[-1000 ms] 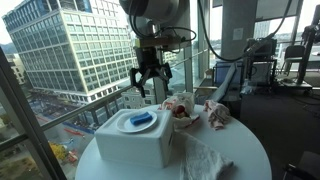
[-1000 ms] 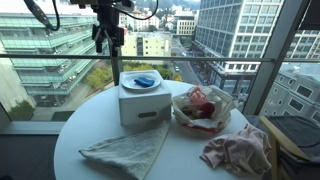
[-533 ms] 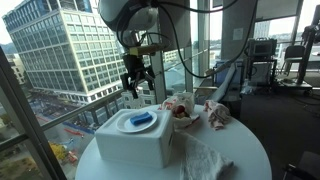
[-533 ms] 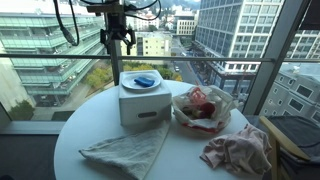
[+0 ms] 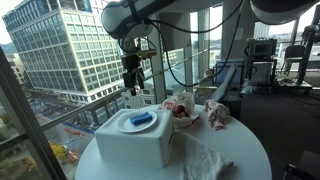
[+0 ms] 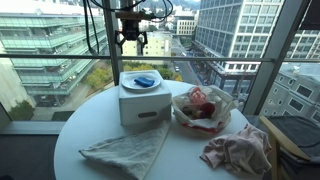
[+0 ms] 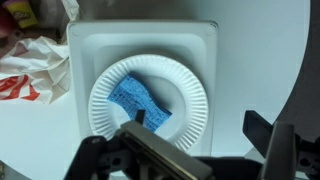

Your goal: Use the blue sponge to wipe the white plate

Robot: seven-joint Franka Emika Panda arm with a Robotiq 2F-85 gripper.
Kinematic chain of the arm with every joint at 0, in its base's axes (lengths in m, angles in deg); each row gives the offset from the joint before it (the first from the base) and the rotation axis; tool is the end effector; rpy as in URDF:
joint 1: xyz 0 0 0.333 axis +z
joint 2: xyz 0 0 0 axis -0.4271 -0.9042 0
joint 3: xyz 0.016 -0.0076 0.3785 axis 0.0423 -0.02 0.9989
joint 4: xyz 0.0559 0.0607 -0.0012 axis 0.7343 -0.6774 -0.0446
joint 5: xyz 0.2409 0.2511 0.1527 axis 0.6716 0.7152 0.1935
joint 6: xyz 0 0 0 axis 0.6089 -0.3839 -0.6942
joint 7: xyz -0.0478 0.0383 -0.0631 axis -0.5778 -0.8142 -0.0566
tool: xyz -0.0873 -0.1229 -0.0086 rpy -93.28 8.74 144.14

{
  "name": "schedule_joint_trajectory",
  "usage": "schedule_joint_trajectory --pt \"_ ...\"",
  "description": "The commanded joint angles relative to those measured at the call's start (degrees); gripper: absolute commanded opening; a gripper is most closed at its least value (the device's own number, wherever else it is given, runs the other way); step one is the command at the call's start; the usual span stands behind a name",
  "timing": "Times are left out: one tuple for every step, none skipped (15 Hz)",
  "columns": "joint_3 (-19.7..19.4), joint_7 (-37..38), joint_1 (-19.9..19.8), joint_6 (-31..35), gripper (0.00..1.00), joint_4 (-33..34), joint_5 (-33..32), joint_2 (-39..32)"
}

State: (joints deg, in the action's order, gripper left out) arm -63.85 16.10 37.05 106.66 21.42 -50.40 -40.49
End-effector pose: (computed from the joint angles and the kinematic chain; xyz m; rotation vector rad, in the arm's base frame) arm 0.7456 0.2147 0.4175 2.9157 1.0761 -0.1047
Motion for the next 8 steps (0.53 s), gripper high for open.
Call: schedule_joint_trajectory --pt "0.31 -12.09 -0.04 -1.16 1.0 10.33 -1.75 -7.43" --pt "0.43 -15.25 -0.13 -0.91 1.0 11.59 -1.96 -8.63" --pt "0.6 -18.39 -0.43 0.38 1.0 11.95 -2.28 -9.65" --pt "0.66 -21.49 -0.56 0.91 1.0 12.71 -2.29 -10.59" --pt "0.56 -24.57 -0.56 1.26 1.0 13.55 -2.5 -11.67" --pt "0.66 -27.71 -0.75 1.77 1.0 14.19 -2.41 -12.51" --pt "0.63 -30.66 -0.83 2.81 1.0 14.78 -2.53 -13.41" --pt "0.91 -33.8 -1.2 3.75 1.0 15.37 -2.15 -14.33"
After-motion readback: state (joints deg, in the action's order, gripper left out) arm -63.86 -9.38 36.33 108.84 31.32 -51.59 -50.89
